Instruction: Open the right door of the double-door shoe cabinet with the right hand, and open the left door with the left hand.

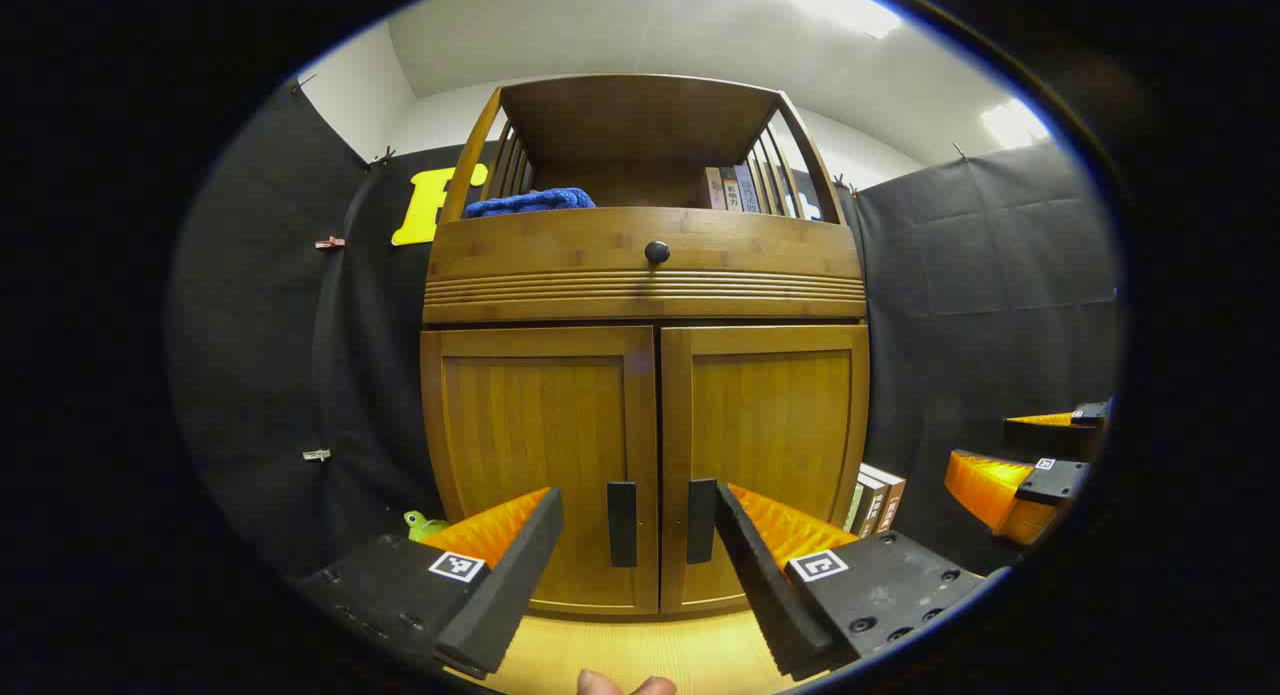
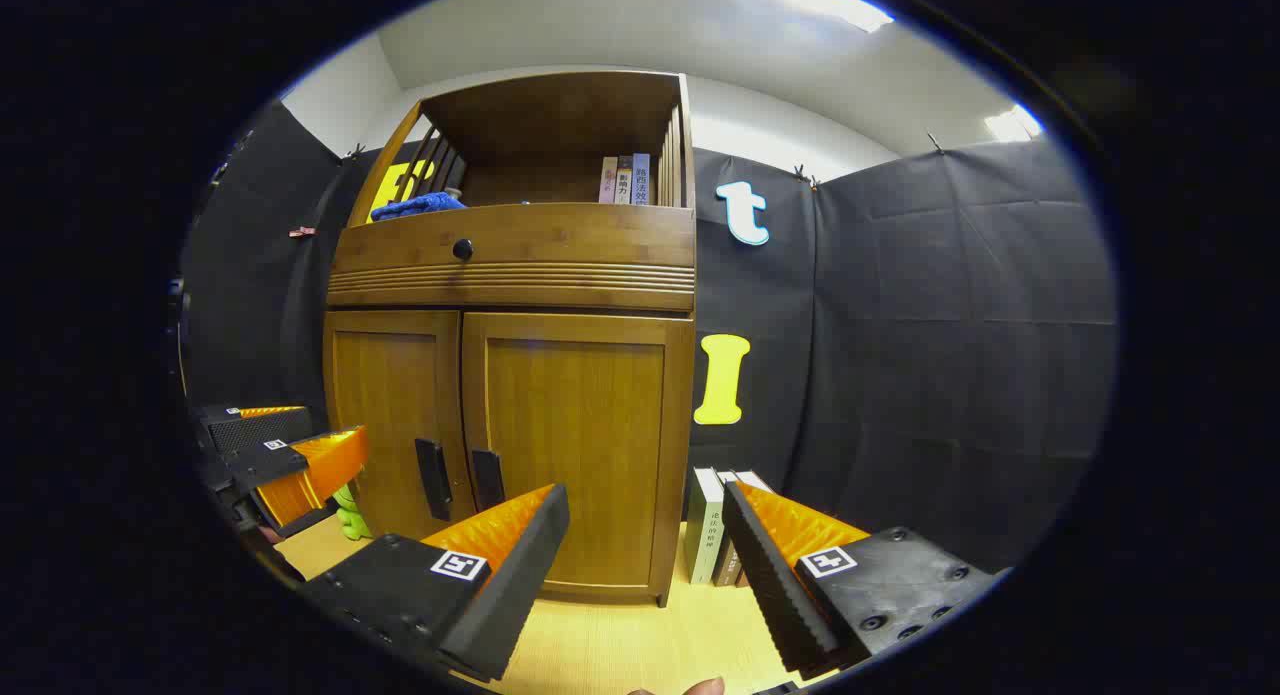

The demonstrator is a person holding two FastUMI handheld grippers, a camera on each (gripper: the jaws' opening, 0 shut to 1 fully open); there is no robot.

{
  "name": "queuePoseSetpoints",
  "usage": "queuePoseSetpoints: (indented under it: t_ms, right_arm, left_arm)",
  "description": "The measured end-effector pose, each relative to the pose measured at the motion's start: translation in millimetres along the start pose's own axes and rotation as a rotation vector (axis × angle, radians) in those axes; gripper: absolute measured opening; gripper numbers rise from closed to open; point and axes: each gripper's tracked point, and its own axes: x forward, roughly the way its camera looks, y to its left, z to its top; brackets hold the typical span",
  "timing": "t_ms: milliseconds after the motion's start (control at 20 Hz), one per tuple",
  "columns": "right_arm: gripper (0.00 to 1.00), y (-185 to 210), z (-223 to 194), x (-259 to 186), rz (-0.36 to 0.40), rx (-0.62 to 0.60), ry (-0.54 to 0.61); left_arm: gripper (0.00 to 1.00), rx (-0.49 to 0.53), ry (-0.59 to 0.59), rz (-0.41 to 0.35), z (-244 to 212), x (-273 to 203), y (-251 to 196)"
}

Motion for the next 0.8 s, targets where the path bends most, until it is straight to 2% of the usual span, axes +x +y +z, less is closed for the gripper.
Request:
queuePoseSetpoints:
  t_ms: [200,800]
  right_arm:
    - [0.98,0.7,0.8,-1.5,0.000,-0.005,-0.005]
    - [0.97,-2.4,1.8,-7.2,-0.010,-0.018,-0.006]
  left_arm:
    - [0.92,0.000,-0.002,-0.003,0.9,0.6,-0.3]
    - [0.92,0.003,-0.010,-0.011,3.2,-2.0,-0.8]
